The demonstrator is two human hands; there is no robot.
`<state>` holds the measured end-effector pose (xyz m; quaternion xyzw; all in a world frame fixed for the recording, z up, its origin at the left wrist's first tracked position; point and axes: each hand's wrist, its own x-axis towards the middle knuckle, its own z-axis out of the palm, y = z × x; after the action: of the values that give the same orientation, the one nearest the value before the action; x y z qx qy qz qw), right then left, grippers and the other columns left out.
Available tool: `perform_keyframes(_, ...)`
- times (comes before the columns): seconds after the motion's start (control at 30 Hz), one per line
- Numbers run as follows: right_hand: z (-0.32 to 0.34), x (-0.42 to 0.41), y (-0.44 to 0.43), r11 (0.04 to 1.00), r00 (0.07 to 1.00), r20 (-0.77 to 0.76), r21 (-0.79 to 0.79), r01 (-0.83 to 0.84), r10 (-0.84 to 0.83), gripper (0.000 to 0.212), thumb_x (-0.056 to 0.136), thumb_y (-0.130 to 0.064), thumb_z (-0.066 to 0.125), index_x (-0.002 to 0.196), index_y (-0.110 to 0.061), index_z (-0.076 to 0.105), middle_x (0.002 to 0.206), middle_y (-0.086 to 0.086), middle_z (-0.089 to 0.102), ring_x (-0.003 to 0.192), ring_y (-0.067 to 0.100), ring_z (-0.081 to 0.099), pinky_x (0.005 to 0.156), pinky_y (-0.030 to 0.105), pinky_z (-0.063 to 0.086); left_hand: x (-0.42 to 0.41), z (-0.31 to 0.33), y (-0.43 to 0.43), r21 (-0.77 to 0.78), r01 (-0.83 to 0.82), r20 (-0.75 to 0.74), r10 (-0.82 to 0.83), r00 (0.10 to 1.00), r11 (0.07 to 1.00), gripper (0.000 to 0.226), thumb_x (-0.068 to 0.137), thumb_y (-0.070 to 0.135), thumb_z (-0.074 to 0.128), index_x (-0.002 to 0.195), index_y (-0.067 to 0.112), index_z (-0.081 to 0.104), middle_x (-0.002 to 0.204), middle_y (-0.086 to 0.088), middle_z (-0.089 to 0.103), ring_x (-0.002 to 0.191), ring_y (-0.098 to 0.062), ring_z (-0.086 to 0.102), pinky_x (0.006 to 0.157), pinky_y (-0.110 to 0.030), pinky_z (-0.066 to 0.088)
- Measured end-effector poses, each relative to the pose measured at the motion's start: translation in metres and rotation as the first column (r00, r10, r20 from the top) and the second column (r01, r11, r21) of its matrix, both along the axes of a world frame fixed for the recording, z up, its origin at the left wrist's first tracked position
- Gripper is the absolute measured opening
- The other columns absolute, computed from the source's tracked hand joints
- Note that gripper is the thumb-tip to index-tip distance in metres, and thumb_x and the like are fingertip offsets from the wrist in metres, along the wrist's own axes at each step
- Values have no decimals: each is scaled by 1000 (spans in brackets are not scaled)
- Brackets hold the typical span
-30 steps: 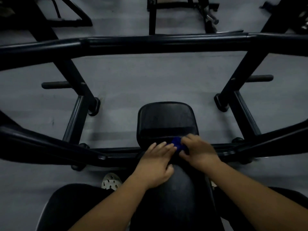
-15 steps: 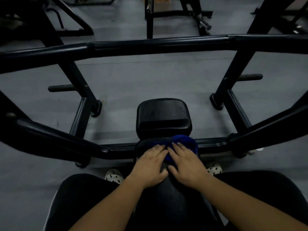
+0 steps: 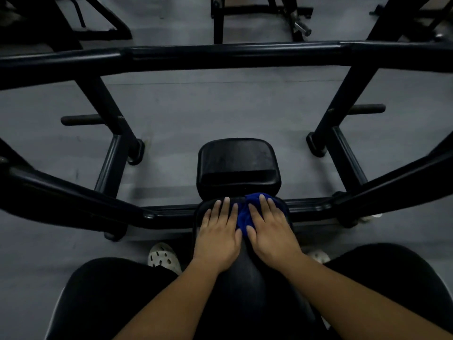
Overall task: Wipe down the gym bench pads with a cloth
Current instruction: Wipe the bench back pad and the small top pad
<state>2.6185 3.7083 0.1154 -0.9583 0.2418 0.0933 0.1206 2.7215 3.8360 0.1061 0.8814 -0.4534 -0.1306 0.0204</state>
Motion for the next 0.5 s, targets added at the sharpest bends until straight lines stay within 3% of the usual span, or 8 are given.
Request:
perform_keyframes(0.07,-5,11,-8,1000,1000,-6,-13,-21,21,85,83,-55,-5,159,-20,10,166,10,-5,153,27,-5,123,41,2,12,-7,-11,6,18,45,-18,999,1000,68,98,45,15,159,19,-1,166,-5,-12,154,-22,-8,124,-40,-5)
perform_keyframes(0.17,-9,23,-18,998,998,39,-50,-44,46,73,92,-50,14,156,-16,26,164,12,19,151,30,16,123,43,14,19,-10,-19,-55,20,55,-17,998,998,68,93,39,32,156,13,30,164,-9,22,152,-24,20,121,-44,13)
perform_keyframes(0.2,-10,23,-21,997,996,73,-59,-45,49,68,94,-46,23,153,-15,33,161,12,27,149,31,24,122,44,18,20,-12,-19,-63,25,35,-23,999,998,69,92,39,34,155,13,32,164,-8,24,152,-23,22,120,-45,17)
perform_keyframes(0.3,-16,23,-23,996,988,138,-64,-55,63,61,95,-40,35,150,-13,40,157,12,35,144,31,33,118,47,21,22,-16,-18,-76,25,27,-23,999,997,70,92,40,37,157,15,30,165,-5,22,153,-19,18,121,-46,19)
perform_keyframes(0.5,-23,25,-26,995,988,128,-62,-83,91,61,95,-39,37,152,-15,36,160,10,29,146,29,30,119,49,24,24,-20,-18,-101,54,53,-49,997,993,71,92,39,38,158,17,24,166,-2,20,153,-18,18,121,-46,17)
